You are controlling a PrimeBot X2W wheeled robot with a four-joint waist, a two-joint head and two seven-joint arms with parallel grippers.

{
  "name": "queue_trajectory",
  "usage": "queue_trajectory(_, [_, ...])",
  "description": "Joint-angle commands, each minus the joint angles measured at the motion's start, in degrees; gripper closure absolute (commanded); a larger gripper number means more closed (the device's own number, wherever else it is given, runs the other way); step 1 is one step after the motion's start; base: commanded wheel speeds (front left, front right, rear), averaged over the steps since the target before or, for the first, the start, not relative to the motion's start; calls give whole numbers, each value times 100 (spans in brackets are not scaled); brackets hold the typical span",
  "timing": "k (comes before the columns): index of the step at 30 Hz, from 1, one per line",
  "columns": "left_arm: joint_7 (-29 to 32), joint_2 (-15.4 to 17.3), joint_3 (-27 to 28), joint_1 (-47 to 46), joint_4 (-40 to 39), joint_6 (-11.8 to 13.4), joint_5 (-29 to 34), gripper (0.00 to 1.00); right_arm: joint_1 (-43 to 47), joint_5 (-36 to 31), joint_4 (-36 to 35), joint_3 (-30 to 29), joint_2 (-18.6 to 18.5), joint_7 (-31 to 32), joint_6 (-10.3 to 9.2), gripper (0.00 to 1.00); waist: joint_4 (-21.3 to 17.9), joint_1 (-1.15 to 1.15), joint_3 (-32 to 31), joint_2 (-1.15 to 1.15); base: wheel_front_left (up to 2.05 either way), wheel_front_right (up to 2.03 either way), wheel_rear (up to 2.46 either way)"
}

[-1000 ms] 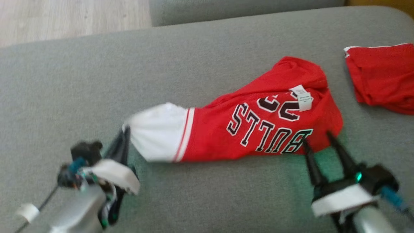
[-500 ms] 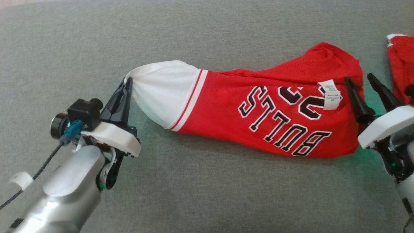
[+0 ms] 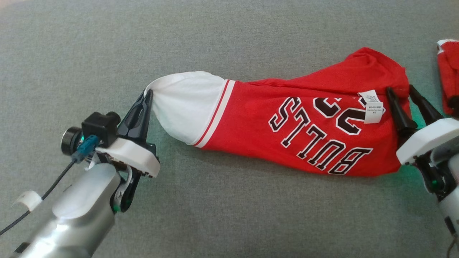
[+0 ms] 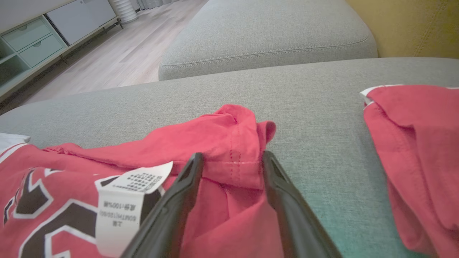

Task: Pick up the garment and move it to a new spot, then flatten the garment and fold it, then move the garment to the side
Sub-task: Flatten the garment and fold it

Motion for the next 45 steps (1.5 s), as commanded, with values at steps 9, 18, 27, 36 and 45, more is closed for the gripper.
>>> queue_trajectory(9, [-40, 206, 222, -251, -65, -9, -3, 100, -175, 49, 10, 177, -216, -250, 20, 76, -42, 0, -13, 0, 0, 0, 0])
queue_trajectory(18, [-69, 377, 293, -349, -174, -3, 299, 100, -314, 99, -86, 220, -324, -521, 20, 100, -149, 0, -314, 0, 0, 0, 0])
queue_trajectory(27, [-79, 962, 617, -684, -716, -60, 1211, 100, -759, -32, -542, 14, -756, -767, 20, 100, -374, 0, -1089, 0, 0, 0, 0])
queue_trajectory(36, [-11, 1620, 961, -1183, -1801, -30, 1564, 100, -1071, -355, -1591, -529, -1136, -107, 20, 100, -623, 0, -1871, 0, 0, 0, 0])
queue_trajectory(45, [676, 1767, 1236, -2301, -2626, -38, 1620, 100, -1766, -642, -2332, -947, -1205, 819, 20, 100, -755, 0, -1881, 0, 0, 0, 0])
